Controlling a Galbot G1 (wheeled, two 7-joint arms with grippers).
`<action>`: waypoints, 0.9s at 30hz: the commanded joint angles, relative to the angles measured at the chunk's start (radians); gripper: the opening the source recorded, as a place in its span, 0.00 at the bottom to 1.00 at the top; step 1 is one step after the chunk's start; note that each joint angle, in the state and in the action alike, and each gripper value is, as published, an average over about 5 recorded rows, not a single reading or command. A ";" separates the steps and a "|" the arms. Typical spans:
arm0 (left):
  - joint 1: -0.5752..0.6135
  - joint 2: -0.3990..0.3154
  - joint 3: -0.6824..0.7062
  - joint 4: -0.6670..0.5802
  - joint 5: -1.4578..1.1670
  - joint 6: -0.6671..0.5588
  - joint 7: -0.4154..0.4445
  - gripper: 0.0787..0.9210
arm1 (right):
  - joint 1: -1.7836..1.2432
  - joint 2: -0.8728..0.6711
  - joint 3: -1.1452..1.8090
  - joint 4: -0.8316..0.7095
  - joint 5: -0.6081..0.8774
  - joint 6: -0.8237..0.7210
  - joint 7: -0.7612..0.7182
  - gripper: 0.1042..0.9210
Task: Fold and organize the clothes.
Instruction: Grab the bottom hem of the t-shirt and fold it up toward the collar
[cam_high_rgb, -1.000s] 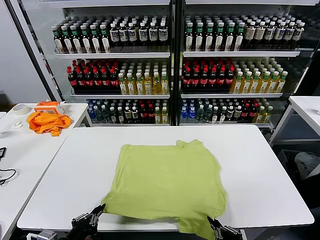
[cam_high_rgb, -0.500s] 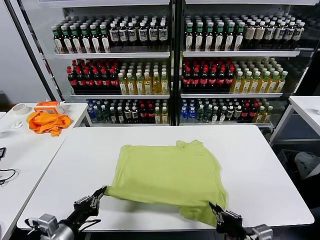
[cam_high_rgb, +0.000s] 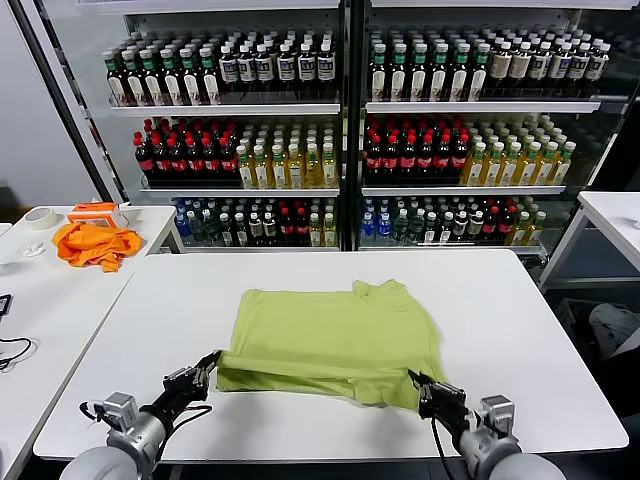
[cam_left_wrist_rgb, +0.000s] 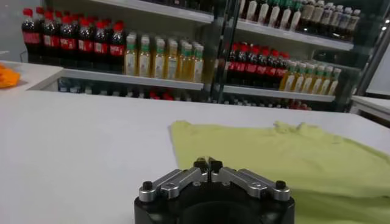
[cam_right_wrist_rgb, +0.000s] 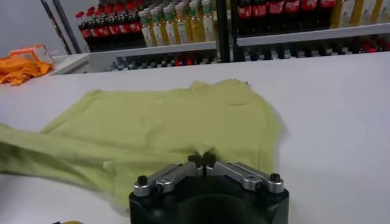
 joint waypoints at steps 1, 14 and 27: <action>-0.160 0.004 0.082 0.135 0.004 -0.005 0.015 0.01 | 0.107 0.007 -0.051 -0.079 0.015 -0.012 0.006 0.00; -0.248 -0.017 0.140 0.229 0.060 -0.002 0.018 0.01 | 0.114 0.026 -0.068 -0.116 0.004 -0.010 -0.003 0.00; -0.236 -0.025 0.114 0.255 0.078 -0.009 0.019 0.31 | 0.113 0.044 -0.029 -0.130 -0.019 -0.013 0.033 0.27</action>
